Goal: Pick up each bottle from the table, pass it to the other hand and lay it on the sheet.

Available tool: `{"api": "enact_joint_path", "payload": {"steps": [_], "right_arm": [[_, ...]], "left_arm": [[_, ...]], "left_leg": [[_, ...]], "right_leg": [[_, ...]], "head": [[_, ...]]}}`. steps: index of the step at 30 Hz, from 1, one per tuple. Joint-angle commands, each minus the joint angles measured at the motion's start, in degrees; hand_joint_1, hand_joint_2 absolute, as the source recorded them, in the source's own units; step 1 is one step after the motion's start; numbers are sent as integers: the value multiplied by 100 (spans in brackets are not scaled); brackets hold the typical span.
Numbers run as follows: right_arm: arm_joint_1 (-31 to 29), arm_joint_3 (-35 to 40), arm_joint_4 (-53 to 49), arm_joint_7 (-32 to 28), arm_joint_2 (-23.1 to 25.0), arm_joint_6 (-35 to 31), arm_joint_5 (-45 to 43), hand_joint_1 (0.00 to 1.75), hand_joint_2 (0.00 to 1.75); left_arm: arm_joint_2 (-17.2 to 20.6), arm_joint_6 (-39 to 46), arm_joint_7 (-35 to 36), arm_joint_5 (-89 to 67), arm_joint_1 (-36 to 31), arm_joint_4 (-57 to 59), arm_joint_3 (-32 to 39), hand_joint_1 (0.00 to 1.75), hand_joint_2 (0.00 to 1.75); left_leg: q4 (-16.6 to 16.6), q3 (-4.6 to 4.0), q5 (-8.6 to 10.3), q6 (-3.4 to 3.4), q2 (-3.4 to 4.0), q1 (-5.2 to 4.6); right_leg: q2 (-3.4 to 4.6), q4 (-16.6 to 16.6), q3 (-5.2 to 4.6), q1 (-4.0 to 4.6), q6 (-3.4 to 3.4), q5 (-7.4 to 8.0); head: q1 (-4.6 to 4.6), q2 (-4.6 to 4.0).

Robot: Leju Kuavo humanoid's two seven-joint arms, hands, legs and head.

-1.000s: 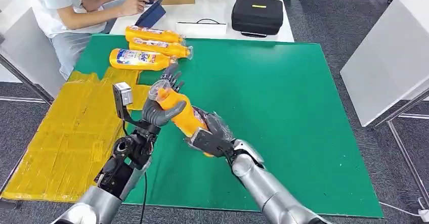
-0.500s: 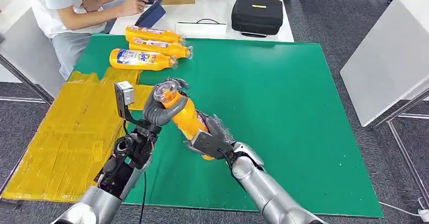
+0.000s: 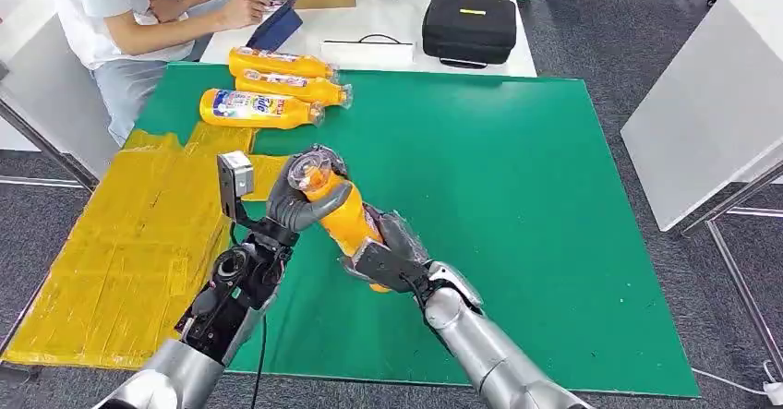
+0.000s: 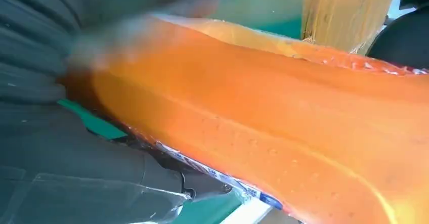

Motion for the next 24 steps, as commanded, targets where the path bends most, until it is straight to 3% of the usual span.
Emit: {"api": "enact_joint_path", "payload": {"steps": [1, 24], "right_arm": [[-156, 66, 0, -13, -78, -1, -63, 175, 175], [-126, -75, -40, -75, -51, -322, -250, 175, 175]], "left_arm": [[6, -30, 105, 50, -272, 387, -212, 0, 175], [-210, -135, 6, -37, -258, 863, -398, 0, 175]], "left_leg": [[5, 24, -13, -12, -12, 6], [1, 29, -14, -12, -9, 4]], "right_leg": [[-18, 4, 27, 8, -13, -15], [-15, 1, 32, 6, -13, -15]], "head": [[0, 0], [0, 0]]}}
